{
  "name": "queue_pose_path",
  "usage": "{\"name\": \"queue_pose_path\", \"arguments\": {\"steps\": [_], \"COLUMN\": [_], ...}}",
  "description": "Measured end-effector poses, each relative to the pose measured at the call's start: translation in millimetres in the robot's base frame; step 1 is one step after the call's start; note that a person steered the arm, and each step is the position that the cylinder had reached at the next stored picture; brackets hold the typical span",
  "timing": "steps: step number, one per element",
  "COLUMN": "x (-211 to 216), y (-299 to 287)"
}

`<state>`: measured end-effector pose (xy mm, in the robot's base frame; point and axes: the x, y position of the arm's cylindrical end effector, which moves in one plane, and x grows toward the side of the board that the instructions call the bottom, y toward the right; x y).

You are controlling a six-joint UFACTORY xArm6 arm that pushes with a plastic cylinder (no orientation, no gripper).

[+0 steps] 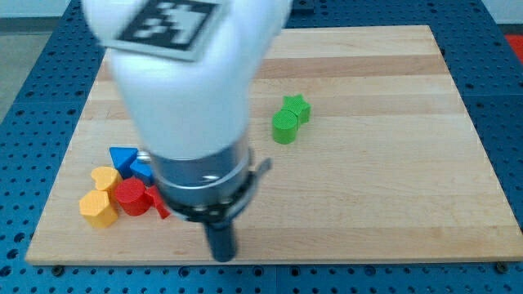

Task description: Push the red star to the left of the green circle

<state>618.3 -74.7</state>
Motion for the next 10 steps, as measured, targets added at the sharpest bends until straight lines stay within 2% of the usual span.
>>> {"name": "queue_pose_path", "arguments": {"steps": [1, 2, 6, 10], "x": [0, -2, -52, -151], "y": [-51, -76, -73, -26]}}
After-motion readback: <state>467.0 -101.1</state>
